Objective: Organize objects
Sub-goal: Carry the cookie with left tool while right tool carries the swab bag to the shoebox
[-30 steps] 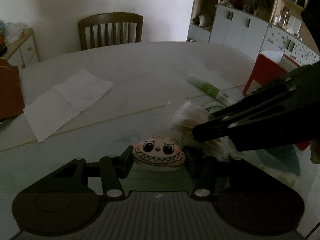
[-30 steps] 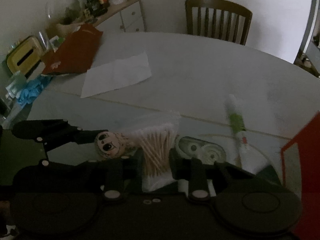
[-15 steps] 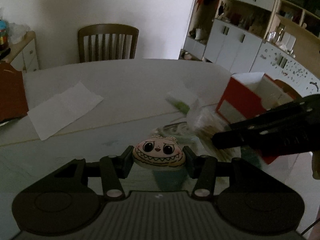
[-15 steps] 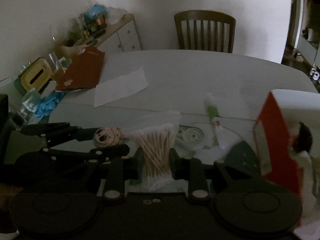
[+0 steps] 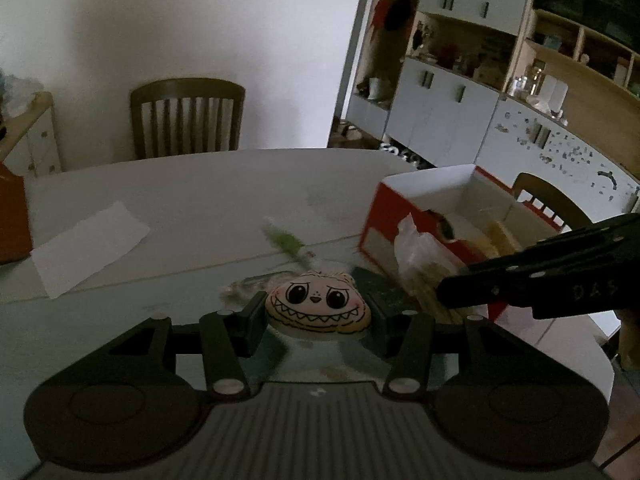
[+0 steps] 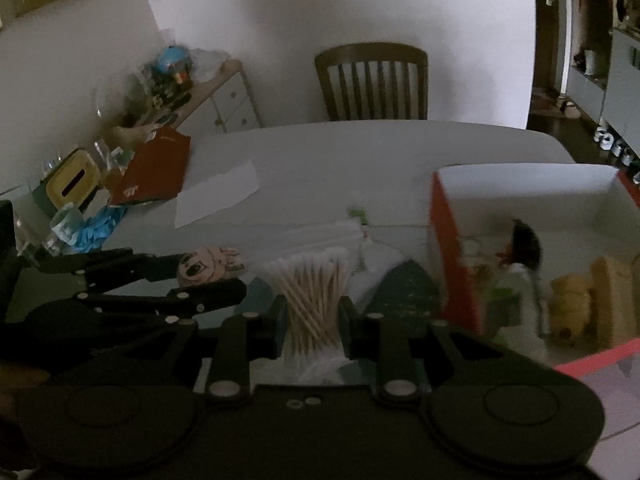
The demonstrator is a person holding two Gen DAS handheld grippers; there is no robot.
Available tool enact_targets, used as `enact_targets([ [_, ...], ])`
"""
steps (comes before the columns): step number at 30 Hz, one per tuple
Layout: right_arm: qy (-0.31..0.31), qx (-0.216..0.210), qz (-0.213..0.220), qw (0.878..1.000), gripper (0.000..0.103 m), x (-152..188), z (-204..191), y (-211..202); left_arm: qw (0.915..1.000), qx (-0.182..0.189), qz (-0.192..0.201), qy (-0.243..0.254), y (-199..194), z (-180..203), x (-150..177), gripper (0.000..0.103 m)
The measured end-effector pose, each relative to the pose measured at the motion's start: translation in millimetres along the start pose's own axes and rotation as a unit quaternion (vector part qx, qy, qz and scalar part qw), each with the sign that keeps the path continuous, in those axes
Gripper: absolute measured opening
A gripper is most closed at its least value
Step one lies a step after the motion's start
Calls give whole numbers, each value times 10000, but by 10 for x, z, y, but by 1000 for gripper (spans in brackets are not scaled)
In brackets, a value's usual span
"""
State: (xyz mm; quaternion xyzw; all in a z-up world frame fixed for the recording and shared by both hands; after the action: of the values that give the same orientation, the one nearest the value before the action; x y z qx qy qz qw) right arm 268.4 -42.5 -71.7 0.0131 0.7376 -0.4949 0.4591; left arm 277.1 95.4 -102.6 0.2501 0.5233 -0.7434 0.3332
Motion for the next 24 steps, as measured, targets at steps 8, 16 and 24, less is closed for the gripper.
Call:
enact_targets([
  [8,141,107,158,9997,26,117,420,-253,9998,152,-21,158,127,541,4,51],
  [16,355,211,208,9989,26,267,890,-398,9990,255,-129,332,336,1020,41,51],
  [24,579,325,317,9973,26,361,1370,-534,9978,341,-237,521,590,1438,26,51],
])
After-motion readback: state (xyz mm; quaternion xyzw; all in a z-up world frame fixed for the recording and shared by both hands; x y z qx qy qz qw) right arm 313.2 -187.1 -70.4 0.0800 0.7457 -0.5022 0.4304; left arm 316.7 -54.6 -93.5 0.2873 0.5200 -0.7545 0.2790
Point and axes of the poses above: each gripper's, at about its wrist camera, not at the fingertips, and y roughly the way its jaws point, z to its right, x to its underside, the point moved 9 cm from there along y, roughly the way its jaws point, and after that the axes turned 12 degrees about -y, right-handed, at the moved point
